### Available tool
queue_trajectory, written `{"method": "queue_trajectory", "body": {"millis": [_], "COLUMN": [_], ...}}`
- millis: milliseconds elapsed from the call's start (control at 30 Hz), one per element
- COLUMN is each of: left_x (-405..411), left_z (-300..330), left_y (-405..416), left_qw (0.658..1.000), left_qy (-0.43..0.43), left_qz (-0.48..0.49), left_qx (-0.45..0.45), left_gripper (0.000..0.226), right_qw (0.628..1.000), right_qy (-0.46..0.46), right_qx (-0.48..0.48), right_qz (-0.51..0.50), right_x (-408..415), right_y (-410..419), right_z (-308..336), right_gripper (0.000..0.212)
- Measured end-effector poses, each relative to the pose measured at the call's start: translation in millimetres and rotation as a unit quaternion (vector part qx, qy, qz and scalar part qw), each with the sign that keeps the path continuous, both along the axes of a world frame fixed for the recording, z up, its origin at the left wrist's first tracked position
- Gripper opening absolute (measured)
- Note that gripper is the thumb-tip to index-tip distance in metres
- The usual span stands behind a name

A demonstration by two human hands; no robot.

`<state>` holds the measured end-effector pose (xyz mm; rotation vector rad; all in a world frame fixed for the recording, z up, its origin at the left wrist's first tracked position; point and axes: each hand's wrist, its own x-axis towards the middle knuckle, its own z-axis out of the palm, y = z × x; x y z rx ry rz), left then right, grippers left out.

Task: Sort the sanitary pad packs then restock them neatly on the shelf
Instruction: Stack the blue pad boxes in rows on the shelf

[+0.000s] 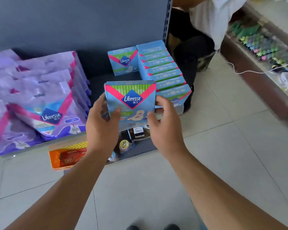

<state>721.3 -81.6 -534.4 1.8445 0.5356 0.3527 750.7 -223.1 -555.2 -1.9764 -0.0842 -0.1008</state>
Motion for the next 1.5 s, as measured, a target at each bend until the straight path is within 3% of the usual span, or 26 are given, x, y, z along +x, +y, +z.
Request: {"method": "queue_trajectory", "body": {"millis": [100,267,433,600,800,867,1033,1200,1500], "left_x": [25,69,108,133,150,157,166,169,197], "left_z": [-19,-51,-92,-118,-126,-127,-126,-131,-131], "left_y": [13,26,38,47,52,54,57,62,62], "left_qw": [0.998,0.997,0.997,0.994,0.997,0.997,0.998,0.999,1.0], "left_qy": [0.017,0.027,0.003,-0.024,-0.019,-0.012,0.007,0.03,0.017], "left_qz": [0.063,0.076,0.075,0.092,0.044,0.029,0.012,0.001,-0.01], "left_qx": [0.006,-0.004,-0.018,-0.059,-0.065,-0.069,-0.06,-0.034,0.006], "left_gripper": [0.041,0.048,0.056,0.061,0.079,0.081,0.082,0.085,0.08], "right_qw": [0.998,0.99,0.982,0.976,0.949,0.926,0.836,0.764,0.731], "right_qy": [0.057,0.112,0.124,0.124,0.128,0.103,-0.11,-0.219,-0.257], "right_qx": [-0.009,-0.037,-0.113,-0.15,-0.239,-0.315,-0.503,-0.569,-0.588], "right_qz": [0.038,0.073,0.083,0.101,0.16,0.178,0.19,0.212,0.234], "right_x": [33,84,124,159,199,209,236,263,280], "right_y": [25,53,73,100,115,113,108,101,94], "right_z": [-10,-23,-21,-15,-14,-10,-5,-8,-6], "right_gripper": [0.042,0.049,0.071,0.053,0.074,0.064,0.028,0.029,0.021]}}
